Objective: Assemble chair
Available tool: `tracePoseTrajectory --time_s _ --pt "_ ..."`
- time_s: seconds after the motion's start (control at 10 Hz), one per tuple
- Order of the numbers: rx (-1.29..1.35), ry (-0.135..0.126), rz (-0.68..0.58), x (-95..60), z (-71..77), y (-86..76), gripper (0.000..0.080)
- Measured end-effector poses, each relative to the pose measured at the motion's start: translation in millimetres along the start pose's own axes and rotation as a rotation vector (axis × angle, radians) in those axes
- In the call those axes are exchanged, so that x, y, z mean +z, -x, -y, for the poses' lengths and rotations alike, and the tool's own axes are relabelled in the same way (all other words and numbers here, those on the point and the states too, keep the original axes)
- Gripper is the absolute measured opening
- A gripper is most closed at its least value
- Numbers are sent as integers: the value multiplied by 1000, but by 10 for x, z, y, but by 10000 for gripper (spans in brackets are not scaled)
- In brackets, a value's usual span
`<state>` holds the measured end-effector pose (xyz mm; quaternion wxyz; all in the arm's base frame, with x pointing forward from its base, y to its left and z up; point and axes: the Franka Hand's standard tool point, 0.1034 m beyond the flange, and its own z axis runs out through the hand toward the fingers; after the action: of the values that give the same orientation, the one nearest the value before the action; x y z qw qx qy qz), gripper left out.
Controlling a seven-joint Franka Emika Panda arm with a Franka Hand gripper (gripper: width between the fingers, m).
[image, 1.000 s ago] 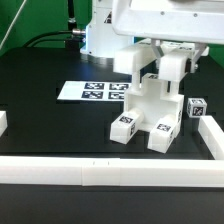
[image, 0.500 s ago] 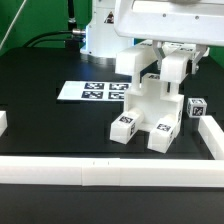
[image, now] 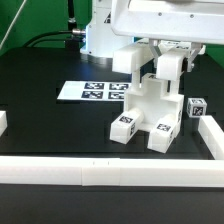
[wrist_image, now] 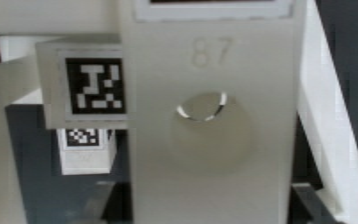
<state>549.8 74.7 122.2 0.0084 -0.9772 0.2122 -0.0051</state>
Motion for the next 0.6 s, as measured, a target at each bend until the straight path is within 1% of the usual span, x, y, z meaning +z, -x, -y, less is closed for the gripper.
tracePoseTrajectory --time_s 0.2,0.5,0.6 --pt "0 2 2 17 -5 5 284" --pt "16 -7 -8 35 -2 -7 284" --pt "18 -4 -5 65 -15 -15 284"
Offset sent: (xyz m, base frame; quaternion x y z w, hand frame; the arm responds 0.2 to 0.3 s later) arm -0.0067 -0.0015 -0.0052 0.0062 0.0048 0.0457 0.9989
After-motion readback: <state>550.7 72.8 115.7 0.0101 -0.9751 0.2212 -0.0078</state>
